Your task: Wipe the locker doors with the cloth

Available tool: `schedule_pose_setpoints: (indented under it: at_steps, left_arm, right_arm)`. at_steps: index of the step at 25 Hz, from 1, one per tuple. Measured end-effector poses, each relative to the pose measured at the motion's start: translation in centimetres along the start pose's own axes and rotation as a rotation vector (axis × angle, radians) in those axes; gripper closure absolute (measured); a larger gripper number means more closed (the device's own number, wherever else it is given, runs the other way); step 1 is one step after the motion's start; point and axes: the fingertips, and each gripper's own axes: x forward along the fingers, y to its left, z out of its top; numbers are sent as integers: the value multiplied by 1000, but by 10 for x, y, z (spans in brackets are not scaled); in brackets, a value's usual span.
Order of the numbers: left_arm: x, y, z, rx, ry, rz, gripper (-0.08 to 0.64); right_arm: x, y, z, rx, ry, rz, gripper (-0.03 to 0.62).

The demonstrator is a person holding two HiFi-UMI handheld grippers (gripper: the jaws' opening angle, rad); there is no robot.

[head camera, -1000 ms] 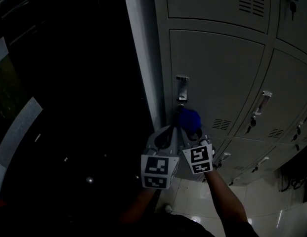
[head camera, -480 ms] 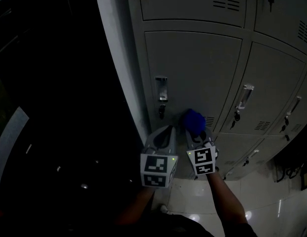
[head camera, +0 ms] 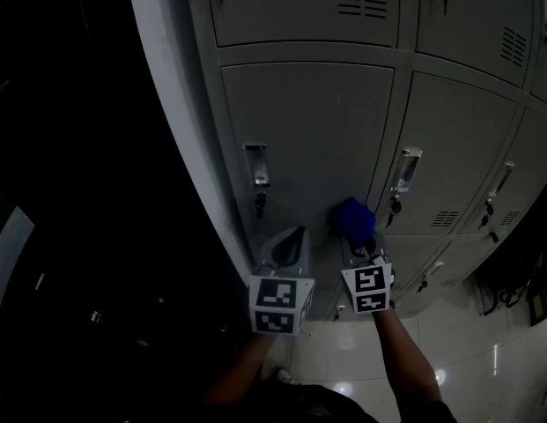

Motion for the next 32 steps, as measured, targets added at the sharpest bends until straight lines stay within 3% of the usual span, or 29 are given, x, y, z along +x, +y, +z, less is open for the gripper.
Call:
schedule_pose_setpoints:
  at_steps: [7,20,32]
  left_arm:
    - [1,-16,-1,3,6,-17,555]
    - [-28,-33,-8,15,18,10,555]
    - [-53,-63,-19,17,34,22,555]
  right_arm:
    - [-14,-1,10,-3,-13,1,520]
    - [-79,30,62,175,-95,77,522]
    - [-114,46,61,206,-66,140,523]
